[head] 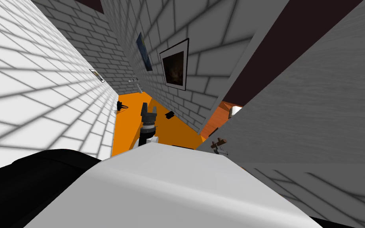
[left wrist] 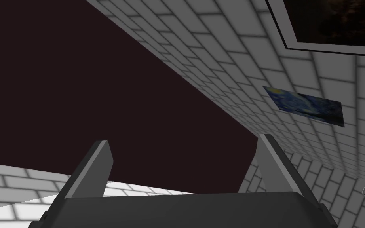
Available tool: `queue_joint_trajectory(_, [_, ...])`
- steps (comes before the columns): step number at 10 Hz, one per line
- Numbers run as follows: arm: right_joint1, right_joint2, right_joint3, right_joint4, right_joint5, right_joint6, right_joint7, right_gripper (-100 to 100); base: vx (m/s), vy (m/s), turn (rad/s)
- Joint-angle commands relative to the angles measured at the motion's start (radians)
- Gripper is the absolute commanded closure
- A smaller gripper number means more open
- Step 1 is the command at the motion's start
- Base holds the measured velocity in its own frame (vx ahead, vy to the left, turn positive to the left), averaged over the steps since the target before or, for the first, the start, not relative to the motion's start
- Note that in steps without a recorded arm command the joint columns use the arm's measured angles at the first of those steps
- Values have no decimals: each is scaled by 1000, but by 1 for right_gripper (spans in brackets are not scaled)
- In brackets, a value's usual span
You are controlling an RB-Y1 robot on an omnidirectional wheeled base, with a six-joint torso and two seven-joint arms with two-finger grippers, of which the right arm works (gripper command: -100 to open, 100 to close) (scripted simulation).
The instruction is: Pull the door open
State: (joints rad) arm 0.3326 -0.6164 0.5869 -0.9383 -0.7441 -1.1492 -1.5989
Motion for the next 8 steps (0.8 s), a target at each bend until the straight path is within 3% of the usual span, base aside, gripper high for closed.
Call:
queue_joint_trajectory(1, [0, 0, 0, 0, 0, 0, 0, 100, -112, -5, 19])
queue_joint_trajectory(5, [-11, -13, 22, 37, 19, -29, -37, 100, -217, -50, 154])
queue_joint_trajectory(8, [-20, -22, 36, 63, 32, -50, -62, 100, -291, -64, 175])
